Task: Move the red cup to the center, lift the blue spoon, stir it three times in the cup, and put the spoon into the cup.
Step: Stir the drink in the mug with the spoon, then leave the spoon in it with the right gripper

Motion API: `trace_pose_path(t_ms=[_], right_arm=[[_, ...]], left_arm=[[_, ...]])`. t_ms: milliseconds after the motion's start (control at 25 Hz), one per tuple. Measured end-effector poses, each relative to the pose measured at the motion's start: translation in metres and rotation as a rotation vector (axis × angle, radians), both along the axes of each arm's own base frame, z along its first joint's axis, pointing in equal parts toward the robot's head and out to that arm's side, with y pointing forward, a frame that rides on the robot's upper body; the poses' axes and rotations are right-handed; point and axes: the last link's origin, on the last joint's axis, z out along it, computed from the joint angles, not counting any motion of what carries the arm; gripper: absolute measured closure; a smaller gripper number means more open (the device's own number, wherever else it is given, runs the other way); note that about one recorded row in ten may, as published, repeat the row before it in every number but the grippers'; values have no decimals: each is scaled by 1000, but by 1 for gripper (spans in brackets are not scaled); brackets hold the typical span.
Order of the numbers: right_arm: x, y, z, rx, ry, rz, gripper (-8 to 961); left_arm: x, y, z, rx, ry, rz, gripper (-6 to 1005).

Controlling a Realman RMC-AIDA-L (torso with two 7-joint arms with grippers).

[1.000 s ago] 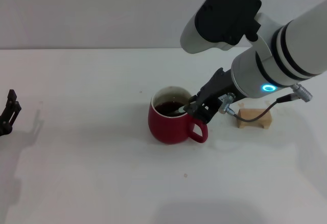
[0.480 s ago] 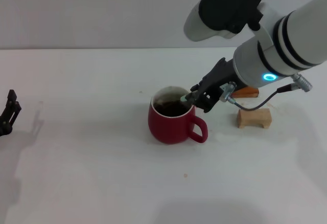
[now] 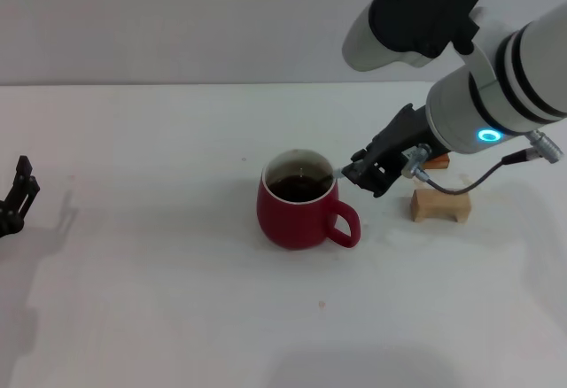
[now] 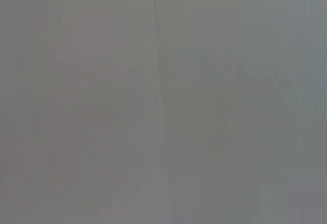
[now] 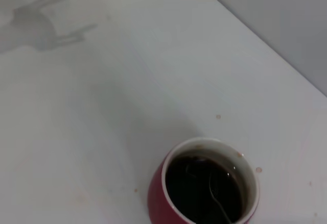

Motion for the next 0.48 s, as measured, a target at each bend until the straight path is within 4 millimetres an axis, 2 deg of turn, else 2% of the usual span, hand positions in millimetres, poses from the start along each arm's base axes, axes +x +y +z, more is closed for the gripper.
trace_pose_path(t_ms=[480], right_arm=[[-7,-9,-6,-29,2,28,755]], left_arm=[[0,0,0,-1,5,-1,147]])
